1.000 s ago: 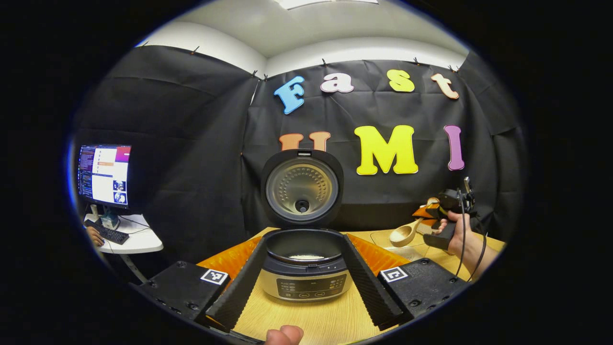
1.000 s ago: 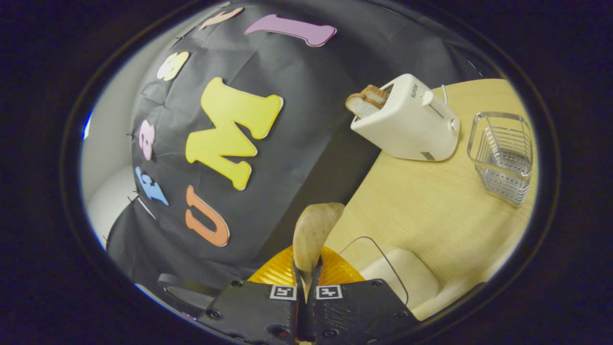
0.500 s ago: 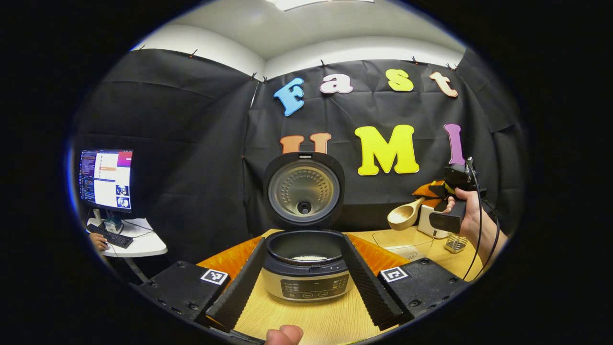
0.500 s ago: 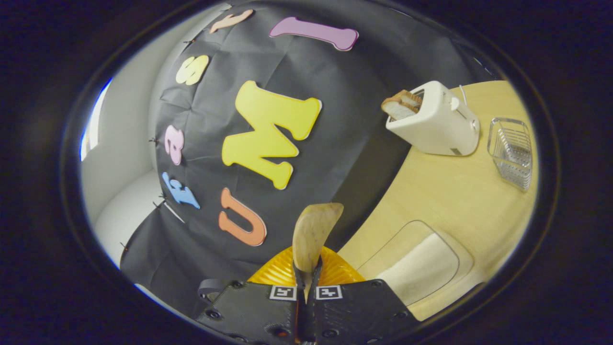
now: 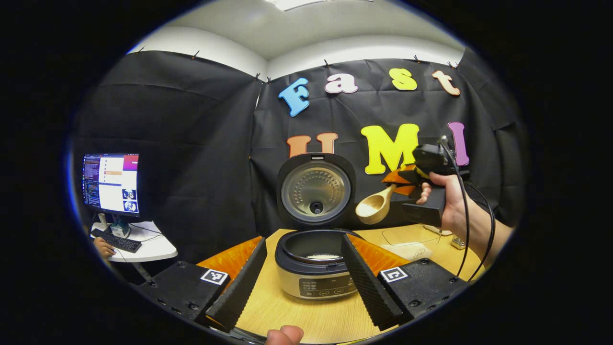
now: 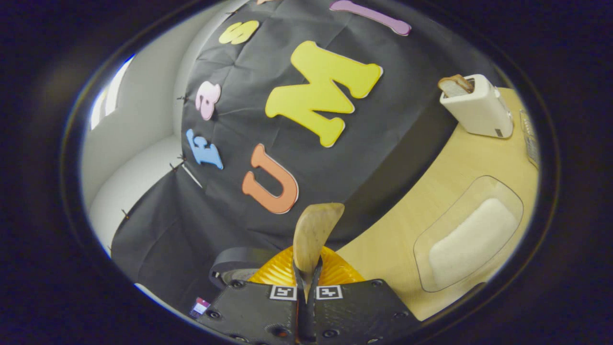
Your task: Close the left gripper, press the button to open the rice cooker; take a wooden spoon from the chopstick holder with the right hand, scoop a spoonful of rice and pour it into the rice cooker, then put the wooden spoon back into the chopstick holder.
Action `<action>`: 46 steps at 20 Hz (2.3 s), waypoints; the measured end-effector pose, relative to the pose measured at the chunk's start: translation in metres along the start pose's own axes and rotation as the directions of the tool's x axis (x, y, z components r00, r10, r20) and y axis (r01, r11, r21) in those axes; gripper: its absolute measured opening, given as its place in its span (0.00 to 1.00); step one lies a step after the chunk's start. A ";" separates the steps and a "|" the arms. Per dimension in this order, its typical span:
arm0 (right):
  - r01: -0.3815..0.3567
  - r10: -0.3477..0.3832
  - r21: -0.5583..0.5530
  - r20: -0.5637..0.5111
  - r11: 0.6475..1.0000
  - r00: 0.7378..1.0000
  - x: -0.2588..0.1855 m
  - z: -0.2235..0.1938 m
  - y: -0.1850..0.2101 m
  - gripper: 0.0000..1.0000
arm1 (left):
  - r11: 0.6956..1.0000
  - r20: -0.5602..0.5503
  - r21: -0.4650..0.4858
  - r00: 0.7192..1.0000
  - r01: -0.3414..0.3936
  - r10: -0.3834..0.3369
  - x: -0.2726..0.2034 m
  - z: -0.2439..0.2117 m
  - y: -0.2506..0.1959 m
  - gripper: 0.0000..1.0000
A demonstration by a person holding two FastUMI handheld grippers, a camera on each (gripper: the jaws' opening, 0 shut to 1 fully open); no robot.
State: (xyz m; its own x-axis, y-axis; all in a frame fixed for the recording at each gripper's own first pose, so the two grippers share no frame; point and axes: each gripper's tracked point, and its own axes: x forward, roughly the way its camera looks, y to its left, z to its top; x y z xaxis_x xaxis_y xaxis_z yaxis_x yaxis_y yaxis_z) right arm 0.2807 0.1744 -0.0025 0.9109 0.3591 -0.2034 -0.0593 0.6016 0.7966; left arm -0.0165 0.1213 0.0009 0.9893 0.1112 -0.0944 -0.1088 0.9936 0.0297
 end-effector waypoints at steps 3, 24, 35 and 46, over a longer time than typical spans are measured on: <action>0.005 -0.007 -0.089 -0.029 0.996 1.000 0.015 -0.025 0.014 0.00 | 1.000 -0.011 0.017 1.000 0.000 0.000 0.000 -0.002 0.002 0.99; -0.022 0.031 -0.733 -0.002 0.679 1.000 0.039 -0.091 0.078 0.00 | 1.000 -0.037 -0.017 0.999 -0.011 0.011 0.003 -0.013 0.024 0.99; 0.014 0.063 -0.912 0.043 0.411 0.997 0.038 -0.105 0.097 0.00 | 0.999 -0.036 -0.050 0.999 -0.006 0.004 0.002 -0.011 0.027 0.99; -0.053 0.062 -0.803 -0.020 0.593 0.998 0.020 -0.100 0.100 0.00 | 0.996 -0.007 -0.084 1.000 -0.003 0.003 -0.005 0.001 0.029 0.99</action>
State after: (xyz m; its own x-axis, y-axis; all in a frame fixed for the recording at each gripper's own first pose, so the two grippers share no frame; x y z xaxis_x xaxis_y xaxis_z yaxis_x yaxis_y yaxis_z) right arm 0.2525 0.3135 0.0158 0.8973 0.4095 -0.1650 -0.4111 0.9112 0.0262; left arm -0.0242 0.1501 0.0029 0.9883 0.1142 -0.1012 -0.1200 0.9913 -0.0537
